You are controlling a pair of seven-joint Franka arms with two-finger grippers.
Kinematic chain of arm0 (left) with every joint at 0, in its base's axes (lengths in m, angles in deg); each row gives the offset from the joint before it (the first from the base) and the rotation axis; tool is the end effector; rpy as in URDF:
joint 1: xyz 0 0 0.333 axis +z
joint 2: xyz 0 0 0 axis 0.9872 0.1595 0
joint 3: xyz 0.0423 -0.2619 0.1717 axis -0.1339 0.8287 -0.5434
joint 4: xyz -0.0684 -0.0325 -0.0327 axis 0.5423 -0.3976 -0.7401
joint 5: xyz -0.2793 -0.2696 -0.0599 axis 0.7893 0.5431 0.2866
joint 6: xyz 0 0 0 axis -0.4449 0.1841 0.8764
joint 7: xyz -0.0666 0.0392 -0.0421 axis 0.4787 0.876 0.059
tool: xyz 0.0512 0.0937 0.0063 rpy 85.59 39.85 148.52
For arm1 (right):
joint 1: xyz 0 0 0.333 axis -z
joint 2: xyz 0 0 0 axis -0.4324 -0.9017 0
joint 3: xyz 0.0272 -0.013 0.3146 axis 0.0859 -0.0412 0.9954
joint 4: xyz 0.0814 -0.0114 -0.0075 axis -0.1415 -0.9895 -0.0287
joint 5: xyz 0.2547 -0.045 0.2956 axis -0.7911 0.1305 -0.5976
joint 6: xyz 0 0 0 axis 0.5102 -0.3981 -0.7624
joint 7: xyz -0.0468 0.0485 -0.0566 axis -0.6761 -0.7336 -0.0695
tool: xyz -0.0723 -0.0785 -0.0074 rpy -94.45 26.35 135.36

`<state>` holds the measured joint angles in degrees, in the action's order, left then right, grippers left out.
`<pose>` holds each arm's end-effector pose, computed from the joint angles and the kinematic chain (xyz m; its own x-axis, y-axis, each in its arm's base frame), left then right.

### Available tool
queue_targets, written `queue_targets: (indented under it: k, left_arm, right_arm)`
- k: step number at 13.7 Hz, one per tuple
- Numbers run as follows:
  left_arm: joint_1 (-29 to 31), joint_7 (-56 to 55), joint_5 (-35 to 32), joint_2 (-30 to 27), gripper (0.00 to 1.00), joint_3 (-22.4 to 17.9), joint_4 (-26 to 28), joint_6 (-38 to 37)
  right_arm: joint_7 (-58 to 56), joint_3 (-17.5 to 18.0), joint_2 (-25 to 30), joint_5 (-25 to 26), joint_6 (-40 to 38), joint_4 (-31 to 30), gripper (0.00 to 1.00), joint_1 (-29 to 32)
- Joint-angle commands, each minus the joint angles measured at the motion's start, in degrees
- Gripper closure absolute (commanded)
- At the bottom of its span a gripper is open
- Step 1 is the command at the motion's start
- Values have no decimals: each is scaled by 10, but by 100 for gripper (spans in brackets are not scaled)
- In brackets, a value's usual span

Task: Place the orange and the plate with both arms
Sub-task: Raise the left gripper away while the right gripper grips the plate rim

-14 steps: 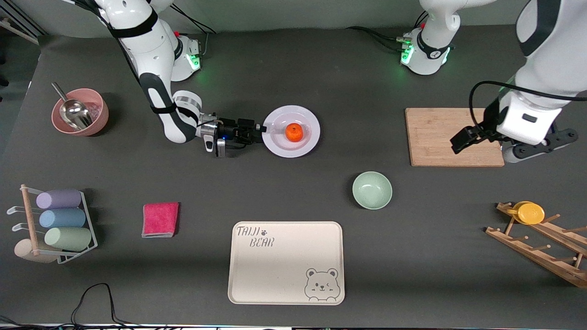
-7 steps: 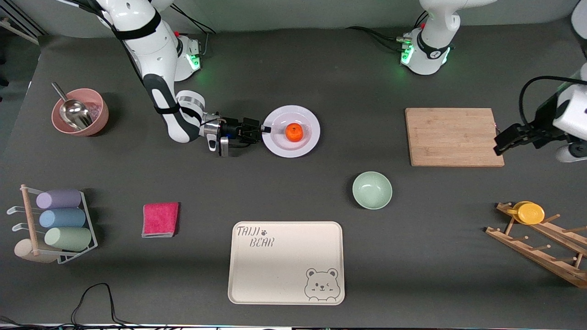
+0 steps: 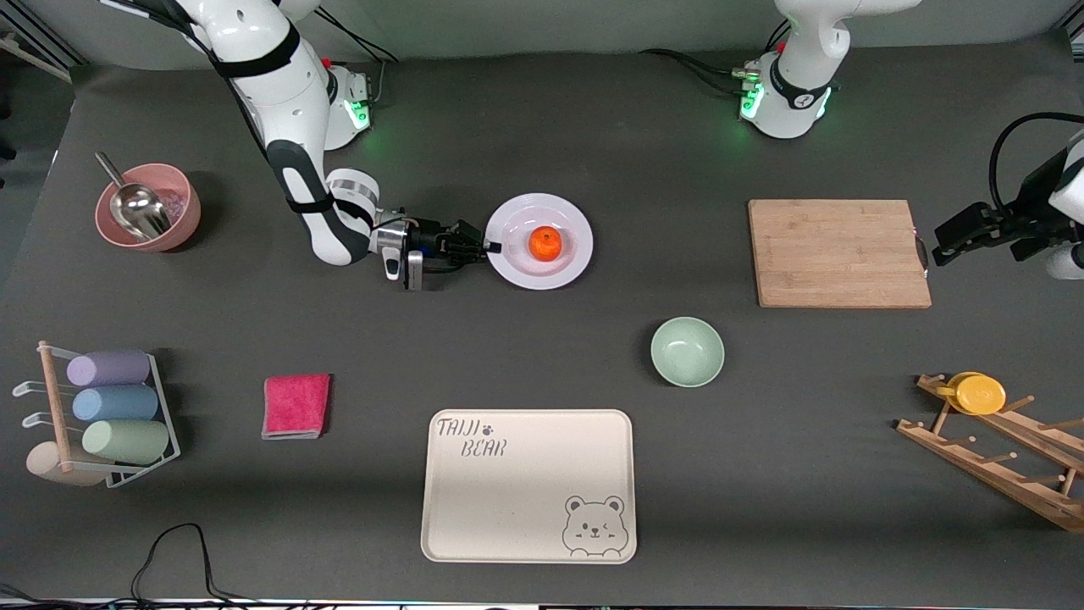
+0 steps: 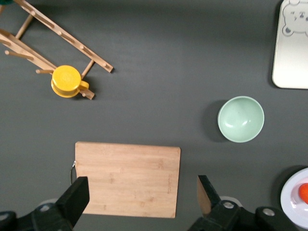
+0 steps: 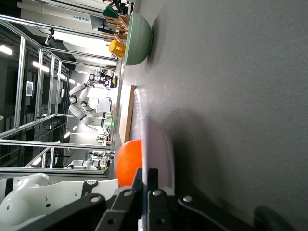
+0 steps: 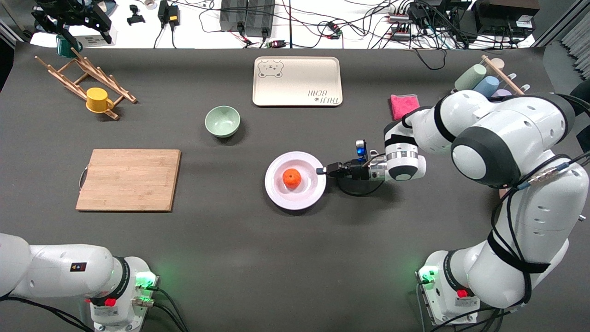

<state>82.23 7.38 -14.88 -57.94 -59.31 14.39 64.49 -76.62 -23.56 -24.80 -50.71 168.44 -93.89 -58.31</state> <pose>0.5555 -0.0122 0.6099 0.9985 0.0503 0.0221 0.0500 -0.9987 0.0136 0.3473 0.2401 0.0835 0.9873 -0.0500 0.1511 0.1315 -0.2787 -0.9513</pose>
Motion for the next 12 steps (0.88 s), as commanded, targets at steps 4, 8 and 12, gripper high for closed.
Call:
queue_targets:
  k: [4, 8, 12]
  left_arm:
    - [-11, 19, 3, 8, 0, -10, -21, -31]
    - [-10, 19, 3, 7, 0, -9, -20, -32]
    - [-10, 22, 6, 6, 0, -9, -20, -35]
  right_arm:
    - [-15, 1, -8, -18, 2, 8, 100, -4]
    - [26, 4, -8, -17, -8, 8, 100, 1]
    - [135, 4, 6, -11, -40, 9, 100, 6]
